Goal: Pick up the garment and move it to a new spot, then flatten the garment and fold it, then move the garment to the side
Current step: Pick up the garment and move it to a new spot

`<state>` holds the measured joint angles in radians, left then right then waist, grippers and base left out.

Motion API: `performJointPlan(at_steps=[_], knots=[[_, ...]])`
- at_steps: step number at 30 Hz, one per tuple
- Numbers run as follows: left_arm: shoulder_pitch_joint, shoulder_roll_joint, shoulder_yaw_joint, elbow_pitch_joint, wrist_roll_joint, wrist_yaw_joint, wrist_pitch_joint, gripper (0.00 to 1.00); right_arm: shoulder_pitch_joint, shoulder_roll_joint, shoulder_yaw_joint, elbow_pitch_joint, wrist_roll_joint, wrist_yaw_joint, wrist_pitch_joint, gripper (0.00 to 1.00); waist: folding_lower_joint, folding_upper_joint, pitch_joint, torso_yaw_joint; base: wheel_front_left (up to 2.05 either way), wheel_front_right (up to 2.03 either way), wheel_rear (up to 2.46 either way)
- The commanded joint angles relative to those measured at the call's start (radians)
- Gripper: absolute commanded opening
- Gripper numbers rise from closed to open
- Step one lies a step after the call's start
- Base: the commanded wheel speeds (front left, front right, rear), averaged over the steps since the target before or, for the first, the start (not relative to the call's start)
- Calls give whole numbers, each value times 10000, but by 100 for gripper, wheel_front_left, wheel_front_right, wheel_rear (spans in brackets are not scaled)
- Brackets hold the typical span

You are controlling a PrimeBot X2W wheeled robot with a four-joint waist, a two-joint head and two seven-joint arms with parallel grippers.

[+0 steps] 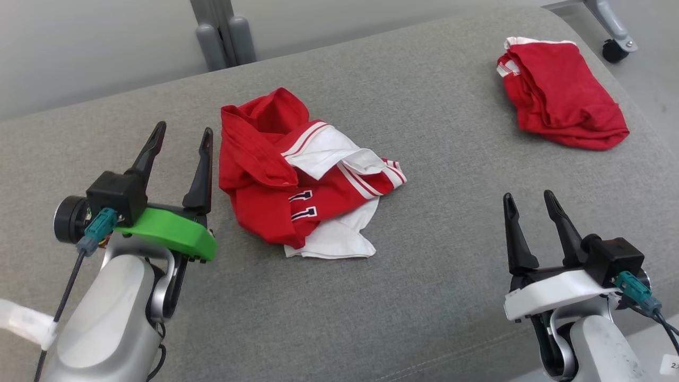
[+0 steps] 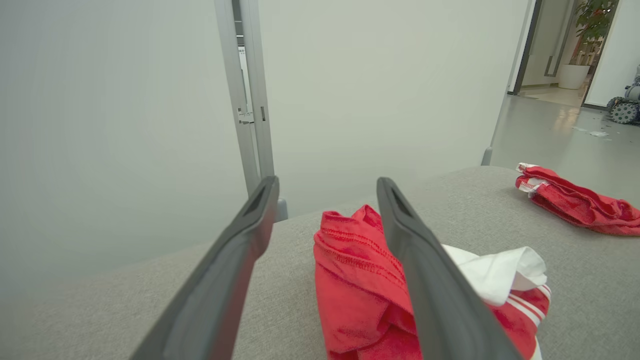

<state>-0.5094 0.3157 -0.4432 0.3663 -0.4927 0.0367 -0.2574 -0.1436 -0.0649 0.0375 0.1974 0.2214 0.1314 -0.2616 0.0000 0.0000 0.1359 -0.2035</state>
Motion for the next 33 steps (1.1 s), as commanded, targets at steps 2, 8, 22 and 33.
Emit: performJointPlan(at_steps=[2, 8, 22, 33], knots=[[601, 162, 249, -298, -64, 157, -69, 100, 196, -73, -9, 19, -54, -16, -47, 100, 0, 0, -411, 646, 0, 0, 0], [1708, 400, 893, -1020, 16, 539, -79, 100, 351, -182, 22, 99, -39, -16, -47, 100, 0, 0, -697, 1170, 0, 0, 0], [4302, 30, 2337, -2485, 499, 794, -78, 100, 667, -255, 0, 131, -57, -16, -46, 100, 0, 0, -1062, 2025, 0, 0, 0], [5120, -444, 3463, -2725, 1091, 223, -79, 100, 743, -211, 176, 267, 4, -16, -46, 100, 0, 0, -1030, 2369, 0, 0, 0]])
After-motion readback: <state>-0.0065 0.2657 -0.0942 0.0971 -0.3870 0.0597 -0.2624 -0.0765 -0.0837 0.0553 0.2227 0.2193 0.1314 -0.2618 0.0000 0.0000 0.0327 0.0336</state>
